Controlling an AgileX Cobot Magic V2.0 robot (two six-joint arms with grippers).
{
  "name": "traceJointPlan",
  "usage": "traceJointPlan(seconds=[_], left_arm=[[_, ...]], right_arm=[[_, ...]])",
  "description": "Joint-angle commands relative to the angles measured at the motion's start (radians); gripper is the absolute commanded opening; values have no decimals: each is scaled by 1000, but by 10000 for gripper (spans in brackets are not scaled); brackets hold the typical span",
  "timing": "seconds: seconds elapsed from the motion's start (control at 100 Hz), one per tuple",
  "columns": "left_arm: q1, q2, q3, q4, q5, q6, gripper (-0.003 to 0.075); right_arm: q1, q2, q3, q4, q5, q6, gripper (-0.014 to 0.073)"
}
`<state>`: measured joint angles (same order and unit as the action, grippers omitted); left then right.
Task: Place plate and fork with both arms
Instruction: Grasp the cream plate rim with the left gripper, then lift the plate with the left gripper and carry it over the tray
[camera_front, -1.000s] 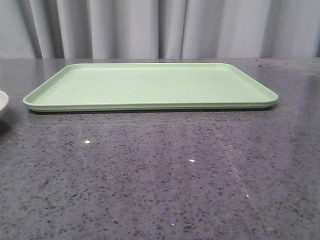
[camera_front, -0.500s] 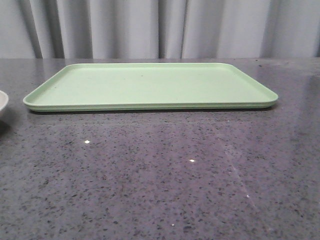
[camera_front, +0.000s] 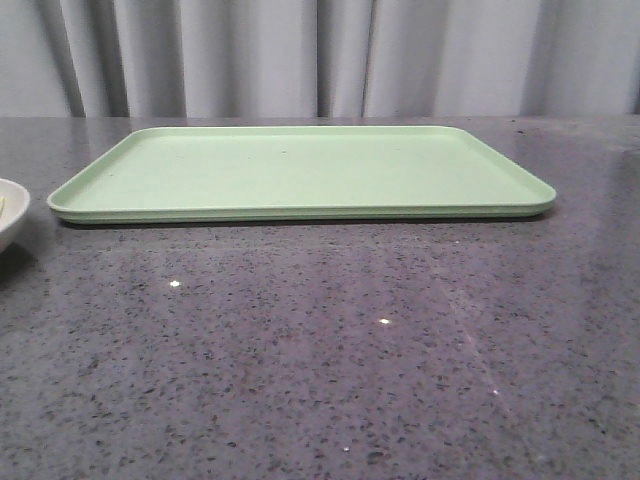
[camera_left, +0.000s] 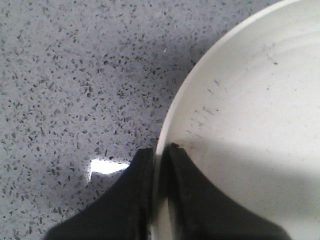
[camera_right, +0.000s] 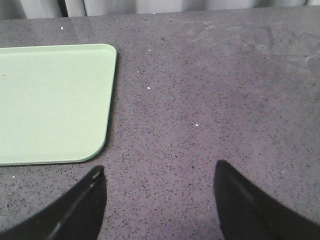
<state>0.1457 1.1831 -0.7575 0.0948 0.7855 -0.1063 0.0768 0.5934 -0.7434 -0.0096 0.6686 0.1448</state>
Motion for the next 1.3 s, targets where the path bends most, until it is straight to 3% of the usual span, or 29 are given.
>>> traceJointPlan(seconds=[0.0, 0.36, 0.66, 0.87, 1.29], left_arm=[[0, -14, -21, 10, 0, 3, -20], [0, -174, -21, -142, 13, 29, -20], [-4, -236, -100, -365, -38, 59, -20], [-59, -153, -168, -477, -121, 86, -20], [-302, 154, -286, -616, -344, 82, -20]], right_arm=[[1, 8, -32, -2, -68, -12, 476], [1, 8, -32, 10, -63, -12, 476], [1, 8, -32, 10, -62, -12, 476], [1, 8, -32, 10, -62, -12, 476], [1, 8, -32, 18, -62, -12, 476]])
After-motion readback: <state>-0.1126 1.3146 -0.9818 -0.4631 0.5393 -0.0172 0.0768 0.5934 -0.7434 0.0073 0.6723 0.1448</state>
